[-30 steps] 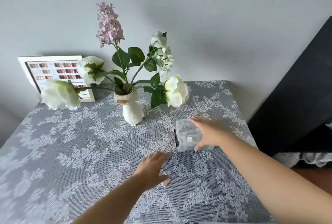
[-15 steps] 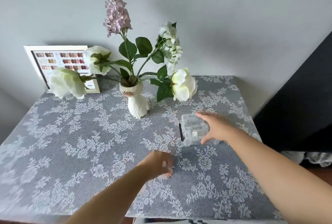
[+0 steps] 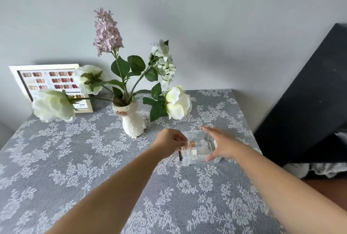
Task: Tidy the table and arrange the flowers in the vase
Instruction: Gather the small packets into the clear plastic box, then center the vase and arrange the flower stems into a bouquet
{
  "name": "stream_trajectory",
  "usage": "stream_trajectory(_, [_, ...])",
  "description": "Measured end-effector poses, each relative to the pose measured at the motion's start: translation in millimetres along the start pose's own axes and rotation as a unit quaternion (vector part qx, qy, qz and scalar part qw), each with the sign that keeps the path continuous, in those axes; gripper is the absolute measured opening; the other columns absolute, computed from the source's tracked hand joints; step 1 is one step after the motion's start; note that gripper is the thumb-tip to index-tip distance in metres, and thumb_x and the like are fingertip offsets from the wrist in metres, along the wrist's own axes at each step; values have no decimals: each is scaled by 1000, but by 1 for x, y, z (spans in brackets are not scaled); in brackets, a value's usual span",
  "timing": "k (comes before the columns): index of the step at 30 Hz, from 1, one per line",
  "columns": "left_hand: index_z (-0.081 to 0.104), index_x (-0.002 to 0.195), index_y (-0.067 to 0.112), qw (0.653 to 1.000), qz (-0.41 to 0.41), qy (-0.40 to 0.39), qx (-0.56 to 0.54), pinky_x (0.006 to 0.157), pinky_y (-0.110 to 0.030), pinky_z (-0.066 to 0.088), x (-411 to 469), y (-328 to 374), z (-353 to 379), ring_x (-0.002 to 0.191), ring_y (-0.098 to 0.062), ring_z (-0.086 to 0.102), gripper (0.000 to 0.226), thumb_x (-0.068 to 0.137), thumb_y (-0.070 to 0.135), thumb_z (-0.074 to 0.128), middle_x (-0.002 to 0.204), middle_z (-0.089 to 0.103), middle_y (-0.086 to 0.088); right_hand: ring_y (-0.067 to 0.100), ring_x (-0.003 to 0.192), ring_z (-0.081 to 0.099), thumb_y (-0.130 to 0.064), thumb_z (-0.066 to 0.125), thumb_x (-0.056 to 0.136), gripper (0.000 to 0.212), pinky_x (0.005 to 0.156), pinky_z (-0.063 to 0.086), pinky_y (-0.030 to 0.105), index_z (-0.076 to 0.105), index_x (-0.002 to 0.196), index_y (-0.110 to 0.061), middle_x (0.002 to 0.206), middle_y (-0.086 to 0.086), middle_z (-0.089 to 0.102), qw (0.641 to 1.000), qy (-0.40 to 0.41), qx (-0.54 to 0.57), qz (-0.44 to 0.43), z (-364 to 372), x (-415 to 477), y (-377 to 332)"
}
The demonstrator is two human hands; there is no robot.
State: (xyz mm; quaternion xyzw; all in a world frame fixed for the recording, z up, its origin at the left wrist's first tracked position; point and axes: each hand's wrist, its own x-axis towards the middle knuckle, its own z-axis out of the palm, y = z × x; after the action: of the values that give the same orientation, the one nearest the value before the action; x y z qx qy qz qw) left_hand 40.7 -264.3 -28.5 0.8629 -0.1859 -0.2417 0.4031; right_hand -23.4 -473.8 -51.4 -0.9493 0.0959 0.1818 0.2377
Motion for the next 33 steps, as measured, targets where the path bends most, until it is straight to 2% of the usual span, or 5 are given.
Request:
stream_trajectory(6, [66,86,14,996,-5,-16,91,66,-16,52,24,12,23,75,-10,64,5,81,16,68,86,69,-1,18,123,37,-31,84,51,117,83,37,27,9,140,-43,147,-11,25,999,35,-8,-8,3,-1,9])
stream_trajectory(14, [68,94,15,992,14,11,128,53,-8,40,23,4,28,73,-6,56,15,79,15,71,87,64,4,19,129,31,-32,84,51,116,103,28,42,10,140,-41,147,-13,25,999,41,11,3,5,-2,9])
stream_trajectory(17, [69,90,17,993,21,35,110,64,-12,50,13,-2,22,73,-9,61,13,78,14,72,84,66,4,22,130,33,-36,83,51,115,104,29,44,10,141,-40,148,-10,24,999,28,15,-3,2,-2,8])
stream_trajectory(24, [64,86,29,995,1,91,35,64,-9,49,-31,-34,-10,75,0,62,17,77,18,73,87,65,10,7,115,45,-47,73,61,82,91,43,26,34,133,-38,140,-15,38,985,142,63,-74,7,-8,-29])
stream_trajectory(33, [63,87,31,984,-69,165,-18,66,-19,51,-65,-97,-77,77,-4,63,18,76,22,75,87,65,11,4,106,46,-53,71,64,75,89,39,22,41,131,-36,135,-3,49,976,71,178,-106,61,17,-117])
